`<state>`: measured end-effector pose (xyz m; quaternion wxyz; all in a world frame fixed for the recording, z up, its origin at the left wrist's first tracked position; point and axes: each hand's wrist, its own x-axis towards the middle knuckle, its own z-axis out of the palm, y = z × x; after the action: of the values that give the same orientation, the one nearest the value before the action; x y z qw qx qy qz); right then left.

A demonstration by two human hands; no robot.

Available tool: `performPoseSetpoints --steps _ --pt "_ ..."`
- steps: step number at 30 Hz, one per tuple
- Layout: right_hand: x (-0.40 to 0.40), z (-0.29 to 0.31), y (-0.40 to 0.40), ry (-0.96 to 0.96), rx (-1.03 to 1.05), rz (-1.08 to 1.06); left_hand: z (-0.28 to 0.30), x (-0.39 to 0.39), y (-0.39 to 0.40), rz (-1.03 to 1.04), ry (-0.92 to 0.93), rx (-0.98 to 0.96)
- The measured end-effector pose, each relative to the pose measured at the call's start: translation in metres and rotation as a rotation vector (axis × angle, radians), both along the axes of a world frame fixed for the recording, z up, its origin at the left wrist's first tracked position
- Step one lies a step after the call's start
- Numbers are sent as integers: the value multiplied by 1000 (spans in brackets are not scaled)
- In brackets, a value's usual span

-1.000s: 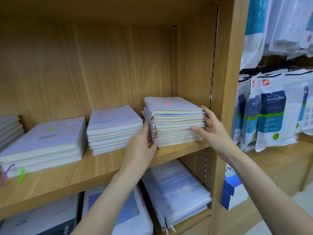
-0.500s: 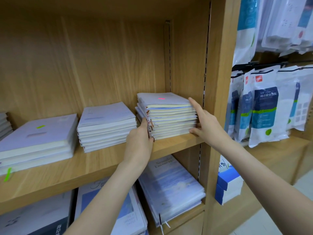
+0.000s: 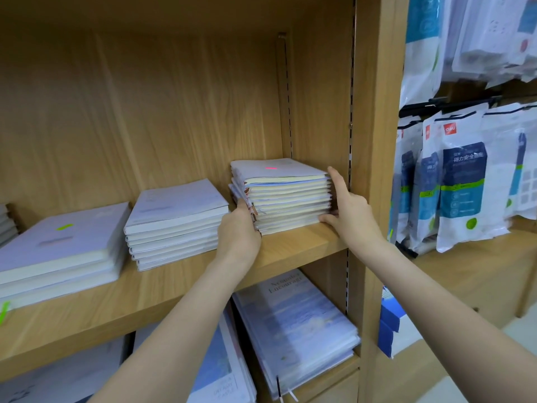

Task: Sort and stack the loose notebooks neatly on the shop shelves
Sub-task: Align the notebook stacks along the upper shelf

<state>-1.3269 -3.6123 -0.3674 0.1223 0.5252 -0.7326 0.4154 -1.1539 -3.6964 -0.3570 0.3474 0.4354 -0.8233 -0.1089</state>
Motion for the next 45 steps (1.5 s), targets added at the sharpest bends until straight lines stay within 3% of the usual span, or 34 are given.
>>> performPoseSetpoints --steps 5,8,14,16,23,31,34,39,41,45 --pt "-1 1 -1 -51 5 9 -1 -8 7 49 -89 29" --pt "-4 -1 4 -106 39 88 -4 -6 7 -22 -52 82" --pt "-4 -5 -5 -31 -2 -77 -6 0 1 -203 400 315" --pt "-3 -6 -10 -12 -10 -133 -4 -1 1 -157 426 291" --pt "-2 -4 -21 -8 -8 -290 0 -10 6 40 232 16" --pt "-1 -10 -15 -24 -60 -221 -3 -9 2 -139 227 247" --pt "0 -8 -13 -58 -78 -180 -1 -10 3 -280 369 334" --pt "3 9 -19 -441 -134 252 -2 -9 -2 -397 488 410" --pt "3 11 -27 -533 -167 300 -2 -9 -3 -423 497 435" --pt "3 7 -30 -517 -209 275 -2 -10 -5 -420 485 452"
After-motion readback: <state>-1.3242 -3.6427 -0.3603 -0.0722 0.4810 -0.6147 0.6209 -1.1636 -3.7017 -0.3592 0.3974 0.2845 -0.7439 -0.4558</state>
